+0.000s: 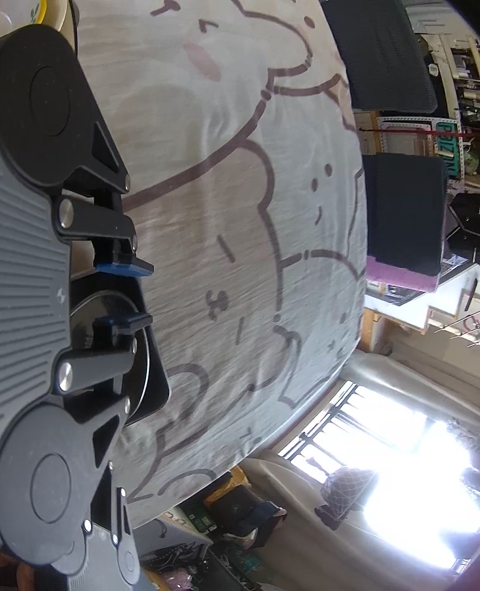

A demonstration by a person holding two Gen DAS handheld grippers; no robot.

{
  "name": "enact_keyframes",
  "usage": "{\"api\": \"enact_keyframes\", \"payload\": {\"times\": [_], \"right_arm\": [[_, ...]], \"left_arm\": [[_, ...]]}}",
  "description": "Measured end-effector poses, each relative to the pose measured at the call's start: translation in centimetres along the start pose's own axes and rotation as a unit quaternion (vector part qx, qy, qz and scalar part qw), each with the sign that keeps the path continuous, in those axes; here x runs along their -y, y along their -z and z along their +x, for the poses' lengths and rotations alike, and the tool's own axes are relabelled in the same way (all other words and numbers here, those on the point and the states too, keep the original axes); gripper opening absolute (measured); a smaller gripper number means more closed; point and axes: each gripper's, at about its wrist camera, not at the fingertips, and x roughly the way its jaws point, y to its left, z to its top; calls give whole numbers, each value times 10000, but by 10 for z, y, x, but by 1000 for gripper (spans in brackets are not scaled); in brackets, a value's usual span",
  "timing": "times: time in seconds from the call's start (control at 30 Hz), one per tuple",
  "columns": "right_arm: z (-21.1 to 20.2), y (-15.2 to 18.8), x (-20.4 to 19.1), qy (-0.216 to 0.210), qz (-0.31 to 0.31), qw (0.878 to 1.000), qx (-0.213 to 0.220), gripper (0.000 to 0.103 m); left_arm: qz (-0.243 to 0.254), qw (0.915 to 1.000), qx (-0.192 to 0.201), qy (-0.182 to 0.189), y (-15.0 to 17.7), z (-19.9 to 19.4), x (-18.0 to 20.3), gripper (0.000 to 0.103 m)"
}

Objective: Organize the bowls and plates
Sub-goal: 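Lift the round steel bowl with both grippers and carry it over the nested trays, then lower the bowl into the smaller steel tray and open both grippers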

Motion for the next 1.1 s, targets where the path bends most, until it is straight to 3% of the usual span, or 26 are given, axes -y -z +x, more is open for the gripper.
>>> {"api": "enact_keyframes", "payload": {"times": [0.07, 0.27, 0.33, 0.4, 0.43, 0.6, 0.73, 1.1], "right_arm": [[1, 0, 0, 11, 10, 10000, -14, 11], [1, 0, -3, 63, 37, 10000, -27, 12], [2, -1, -3, 34, 33, 10000, -79, 15], [0, -1, -3, -63, -32, 9999, -124, 25], [-3, -2, -2, -122, -20, 9999, -92, 30], [-26, -5, 8, -404, 210, 9982, 378, 31], [-27, -13, 20, -225, 384, 9974, 570, 31], [1, -29, 20, 168, 217, 9990, 352, 32]], "left_arm": [[-64, 10000, -25, -11, 0, -3, -4, 25], [49, 9998, -192, -43, 8, -8, -8, 43], [161, 9996, -238, -42, 10, -11, -6, 47], [268, 9993, -256, -32, 13, -14, -3, 52], [304, 9992, -263, -25, 14, -15, -3, 52], [471, 9985, -293, 0, 18, -21, 0, 52], [617, 9974, -362, -57, 22, -21, -1, 51], [1181, 9900, -663, -392, 32, -9, 5, 51]]}}
